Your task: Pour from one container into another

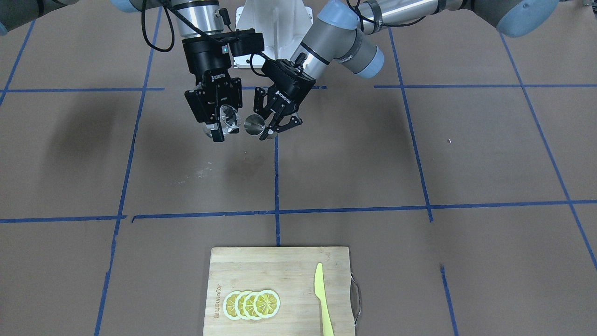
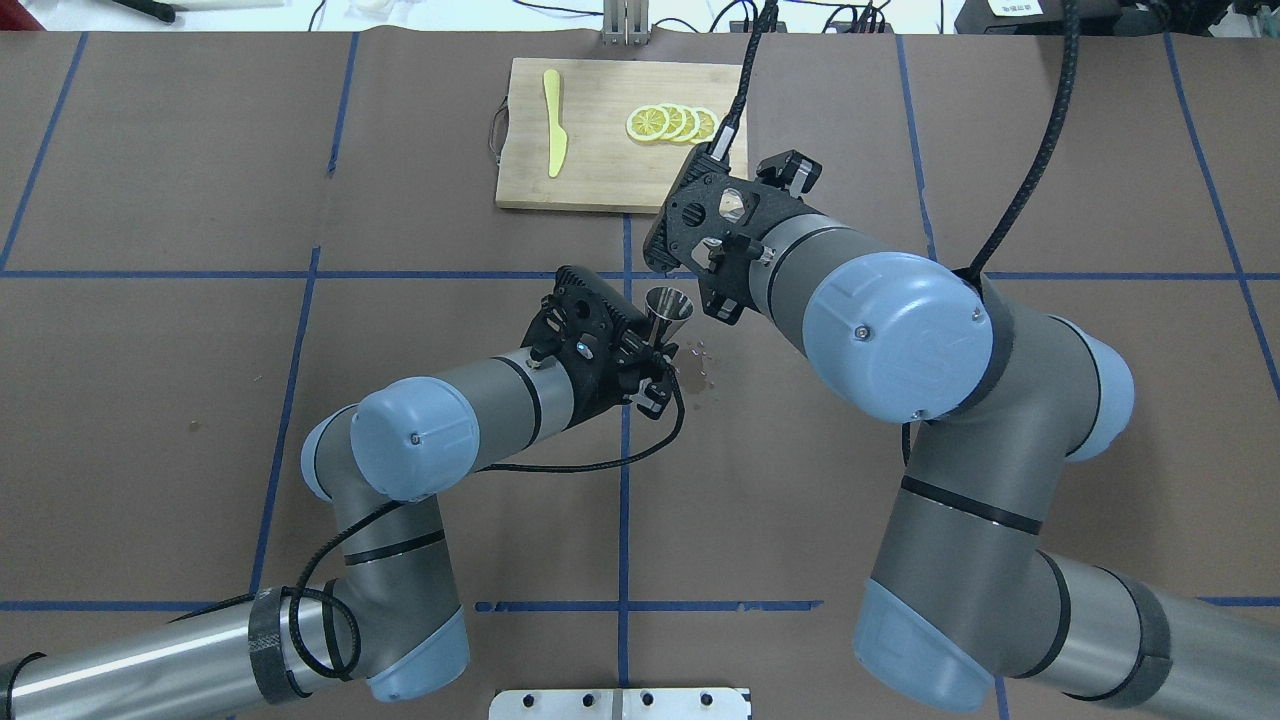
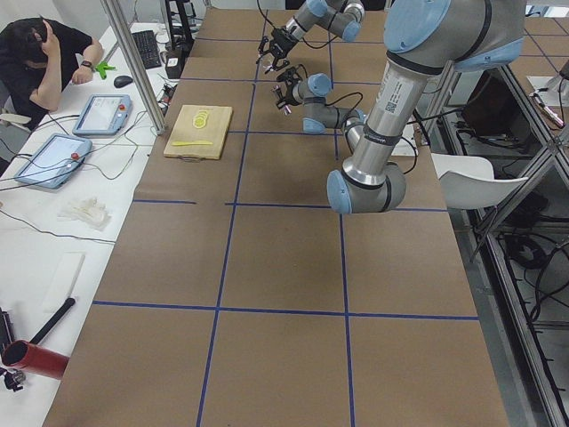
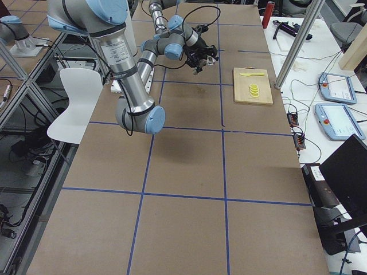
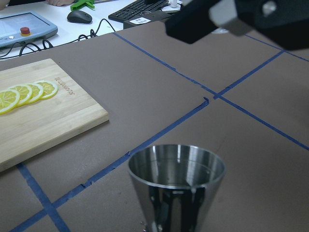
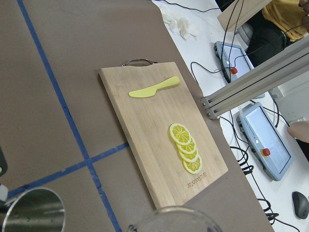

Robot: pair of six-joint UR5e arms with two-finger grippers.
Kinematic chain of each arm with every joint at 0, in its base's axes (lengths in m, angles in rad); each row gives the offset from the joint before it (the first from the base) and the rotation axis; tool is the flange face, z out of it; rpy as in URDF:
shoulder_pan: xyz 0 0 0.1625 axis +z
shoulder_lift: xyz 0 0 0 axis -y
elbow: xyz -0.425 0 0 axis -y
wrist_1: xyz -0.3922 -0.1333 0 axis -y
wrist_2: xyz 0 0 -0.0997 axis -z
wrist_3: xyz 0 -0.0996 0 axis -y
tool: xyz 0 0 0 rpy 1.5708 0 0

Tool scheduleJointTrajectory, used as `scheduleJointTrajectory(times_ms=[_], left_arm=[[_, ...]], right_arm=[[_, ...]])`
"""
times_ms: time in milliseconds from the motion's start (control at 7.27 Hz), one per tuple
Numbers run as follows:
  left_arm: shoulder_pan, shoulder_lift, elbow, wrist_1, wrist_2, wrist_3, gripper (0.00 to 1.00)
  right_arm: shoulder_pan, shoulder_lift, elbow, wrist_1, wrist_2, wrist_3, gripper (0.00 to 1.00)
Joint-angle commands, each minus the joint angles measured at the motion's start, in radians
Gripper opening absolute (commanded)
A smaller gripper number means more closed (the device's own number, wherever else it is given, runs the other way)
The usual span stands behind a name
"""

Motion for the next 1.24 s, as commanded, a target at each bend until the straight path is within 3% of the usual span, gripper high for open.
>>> scheduleJointTrajectory(times_ms=[0, 413, 826, 1101], left_arm=[[0.001, 0.0, -0.001, 0.0, 0.0, -0.001, 0.0], [-0.001, 0.0, -0.001, 0.0, 0.0, -0.001, 0.0], [-0.001, 0.0, -0.001, 0.0, 0.002, -0.002, 0.0], [-0.001, 0.001, -0.003, -0.002, 0.0, -0.002, 0.0]], right_arm=[[-0.013, 0.005, -0.011, -0.001, -0.024, -0.044, 0.0], [-0.033, 0.021, -0.02, -0.004, -0.04, -0.109, 0.0], [-0.082, 0.021, -0.02, -0.004, -0.104, -0.11, 0.0], [-0.106, 0.022, -0.021, -0.004, -0.176, -0.221, 0.0]])
